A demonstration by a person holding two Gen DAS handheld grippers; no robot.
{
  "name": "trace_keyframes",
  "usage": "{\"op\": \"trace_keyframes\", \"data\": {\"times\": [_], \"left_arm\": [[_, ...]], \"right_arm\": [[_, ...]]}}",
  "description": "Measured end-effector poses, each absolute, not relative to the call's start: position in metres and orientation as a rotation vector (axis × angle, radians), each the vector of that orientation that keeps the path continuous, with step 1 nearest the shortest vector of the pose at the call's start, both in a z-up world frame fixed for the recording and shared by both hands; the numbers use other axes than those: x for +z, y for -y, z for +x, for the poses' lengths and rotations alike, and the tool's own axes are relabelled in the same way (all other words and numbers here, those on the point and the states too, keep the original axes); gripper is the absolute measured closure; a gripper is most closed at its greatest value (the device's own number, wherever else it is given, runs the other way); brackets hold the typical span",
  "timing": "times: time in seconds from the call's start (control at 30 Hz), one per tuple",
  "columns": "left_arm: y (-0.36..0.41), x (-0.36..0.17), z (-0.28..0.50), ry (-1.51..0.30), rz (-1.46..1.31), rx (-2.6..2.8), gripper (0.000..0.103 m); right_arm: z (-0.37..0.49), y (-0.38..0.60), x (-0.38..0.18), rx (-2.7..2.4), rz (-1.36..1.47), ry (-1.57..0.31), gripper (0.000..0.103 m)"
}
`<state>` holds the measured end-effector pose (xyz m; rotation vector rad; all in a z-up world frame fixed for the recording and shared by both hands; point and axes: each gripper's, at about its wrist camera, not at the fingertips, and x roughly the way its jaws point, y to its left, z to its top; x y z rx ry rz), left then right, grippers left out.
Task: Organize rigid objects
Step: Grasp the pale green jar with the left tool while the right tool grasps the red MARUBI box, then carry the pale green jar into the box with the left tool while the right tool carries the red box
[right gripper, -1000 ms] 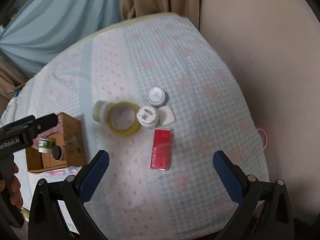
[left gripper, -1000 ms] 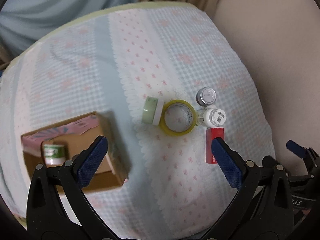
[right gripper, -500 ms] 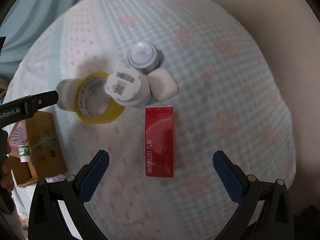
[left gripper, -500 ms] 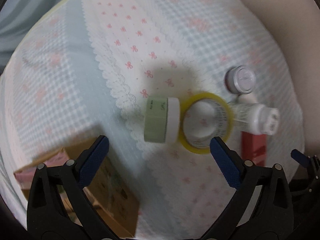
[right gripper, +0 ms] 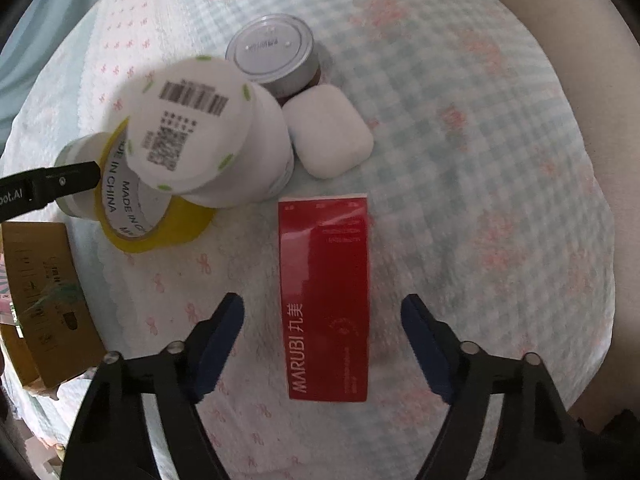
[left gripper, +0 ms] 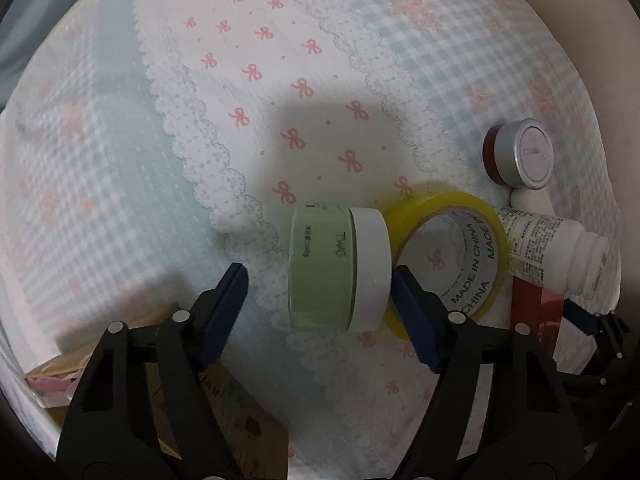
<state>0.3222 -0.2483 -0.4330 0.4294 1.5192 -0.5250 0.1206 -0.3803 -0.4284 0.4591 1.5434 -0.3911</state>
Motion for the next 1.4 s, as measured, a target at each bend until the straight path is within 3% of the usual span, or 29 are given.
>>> {"op": "trace_keyframes", "data": {"times": [0.07,0.13,0.2,0.33,0.93,1.4], "left_arm": [[0.248,-0.436,0.325,-1.529,0.412,-0.538,0.042],[0.246,-0.438,0.326,-1.536,0.392,-0.550,0.046],[0.243,-0.440,0.325,-1.552,0.370,-0.553,0.059],[0.245,-0.444,0.326,-1.556,0.358,-0.564,0.062],[0.236,-0.405,0.317,-1.486,0.334,-0.549,0.063],[0.214,-0.299,0.279,-1.349,0.234,-0.564,0.063]], "right_arm": [[0.121,0.379,-0.433,-0.391,0.455,-1.554,0.031],[0.123,0.376,-0.438,-0.391,0.451,-1.568,0.041],[0.123,0.373,-0.444,-0.388,0.459,-1.581,0.050],[0.121,0.371,-0.447,-0.435,0.422,-1.579,0.063],[0.107,0.387,-0.415,-0.452,0.453,-1.525,0.065],[0.086,0.406,-0.314,-0.390,0.445,-1.368,0.066]]}}
